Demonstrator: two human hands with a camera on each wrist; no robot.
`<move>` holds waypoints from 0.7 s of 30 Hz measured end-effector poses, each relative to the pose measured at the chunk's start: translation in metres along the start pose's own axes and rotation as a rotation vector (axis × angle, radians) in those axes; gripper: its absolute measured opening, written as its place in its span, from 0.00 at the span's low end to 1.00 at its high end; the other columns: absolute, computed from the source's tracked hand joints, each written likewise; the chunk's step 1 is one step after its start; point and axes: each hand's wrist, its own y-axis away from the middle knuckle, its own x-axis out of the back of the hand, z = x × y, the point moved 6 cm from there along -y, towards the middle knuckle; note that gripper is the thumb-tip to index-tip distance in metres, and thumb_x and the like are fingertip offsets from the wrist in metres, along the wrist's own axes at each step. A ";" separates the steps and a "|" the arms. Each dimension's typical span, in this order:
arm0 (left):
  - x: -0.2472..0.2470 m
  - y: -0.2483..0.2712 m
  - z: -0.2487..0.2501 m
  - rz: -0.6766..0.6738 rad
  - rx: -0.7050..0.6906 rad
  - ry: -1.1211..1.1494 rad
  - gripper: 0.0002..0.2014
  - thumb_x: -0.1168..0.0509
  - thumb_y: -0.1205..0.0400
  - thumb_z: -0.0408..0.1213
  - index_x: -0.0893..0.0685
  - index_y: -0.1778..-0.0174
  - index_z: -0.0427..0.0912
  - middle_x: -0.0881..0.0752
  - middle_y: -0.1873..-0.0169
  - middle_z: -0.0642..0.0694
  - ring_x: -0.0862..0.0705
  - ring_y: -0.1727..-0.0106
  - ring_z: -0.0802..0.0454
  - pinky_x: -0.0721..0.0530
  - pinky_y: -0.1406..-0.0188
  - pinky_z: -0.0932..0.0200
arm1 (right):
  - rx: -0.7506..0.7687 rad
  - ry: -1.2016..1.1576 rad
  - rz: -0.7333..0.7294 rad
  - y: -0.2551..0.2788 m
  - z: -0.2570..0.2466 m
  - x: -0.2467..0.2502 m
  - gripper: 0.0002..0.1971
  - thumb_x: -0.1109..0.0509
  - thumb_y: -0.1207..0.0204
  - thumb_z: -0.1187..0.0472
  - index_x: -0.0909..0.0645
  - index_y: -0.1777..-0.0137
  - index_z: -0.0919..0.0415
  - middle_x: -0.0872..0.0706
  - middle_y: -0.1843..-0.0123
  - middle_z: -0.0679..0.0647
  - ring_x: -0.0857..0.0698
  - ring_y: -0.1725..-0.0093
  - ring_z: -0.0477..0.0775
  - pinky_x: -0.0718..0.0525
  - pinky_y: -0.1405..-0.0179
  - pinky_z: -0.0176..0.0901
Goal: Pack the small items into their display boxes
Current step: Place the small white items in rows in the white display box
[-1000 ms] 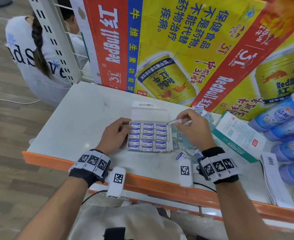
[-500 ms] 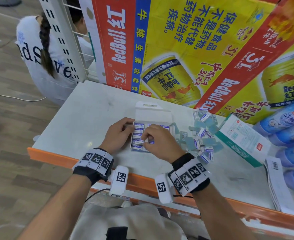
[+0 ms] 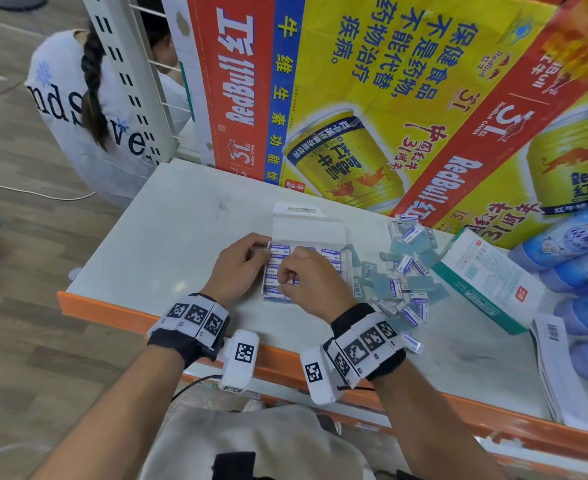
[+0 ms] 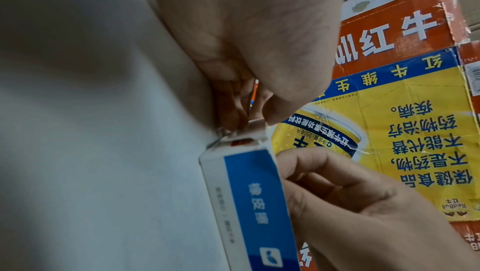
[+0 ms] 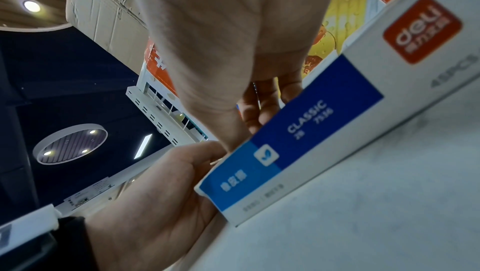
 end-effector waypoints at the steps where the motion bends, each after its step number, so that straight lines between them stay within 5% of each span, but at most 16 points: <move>1: 0.000 0.000 0.000 -0.002 0.000 -0.001 0.09 0.39 0.18 0.34 0.15 0.47 0.49 0.11 0.54 0.54 0.16 0.51 0.58 0.22 0.50 0.63 | -0.003 -0.002 0.009 0.000 0.000 0.001 0.01 0.28 0.30 0.67 0.17 0.61 0.62 0.21 0.57 0.57 0.23 0.52 0.56 0.22 0.52 0.51; 9: -0.001 0.001 0.001 0.001 0.001 0.003 0.09 0.39 0.17 0.35 0.16 0.48 0.51 0.11 0.54 0.56 0.15 0.53 0.59 0.20 0.53 0.63 | -0.004 -0.125 0.104 0.010 0.013 0.018 0.06 0.29 0.25 0.64 0.11 0.53 0.60 0.20 0.55 0.54 0.23 0.52 0.48 0.25 0.50 0.39; 12: -0.001 0.002 0.001 -0.002 0.030 0.022 0.08 0.40 0.16 0.38 0.16 0.48 0.53 0.11 0.57 0.55 0.15 0.63 0.61 0.19 0.74 0.63 | -0.071 -0.153 0.237 0.023 0.035 0.039 0.07 0.31 0.24 0.65 0.12 0.51 0.60 0.20 0.57 0.50 0.24 0.59 0.38 0.26 0.55 0.29; 14: -0.001 0.003 0.001 -0.009 0.032 0.013 0.08 0.41 0.16 0.39 0.17 0.47 0.52 0.12 0.58 0.55 0.15 0.65 0.61 0.22 0.79 0.66 | -0.148 -0.145 0.318 0.034 0.055 0.054 0.08 0.34 0.24 0.67 0.13 0.50 0.60 0.18 0.55 0.49 0.21 0.58 0.40 0.26 0.55 0.26; 18: -0.002 0.003 0.003 -0.007 0.013 -0.007 0.08 0.41 0.15 0.38 0.17 0.47 0.52 0.12 0.57 0.56 0.14 0.60 0.60 0.18 0.73 0.65 | -0.285 -0.122 0.443 0.058 0.094 0.080 0.11 0.38 0.23 0.71 0.15 0.51 0.59 0.15 0.52 0.52 0.19 0.54 0.46 0.26 0.56 0.24; 21: -0.002 0.002 0.001 -0.009 0.007 -0.025 0.09 0.42 0.15 0.38 0.17 0.46 0.51 0.12 0.56 0.57 0.15 0.58 0.62 0.18 0.70 0.65 | -0.312 -0.158 0.389 0.074 0.105 0.082 0.12 0.36 0.24 0.73 0.15 0.54 0.57 0.13 0.54 0.53 0.17 0.57 0.44 0.24 0.57 0.21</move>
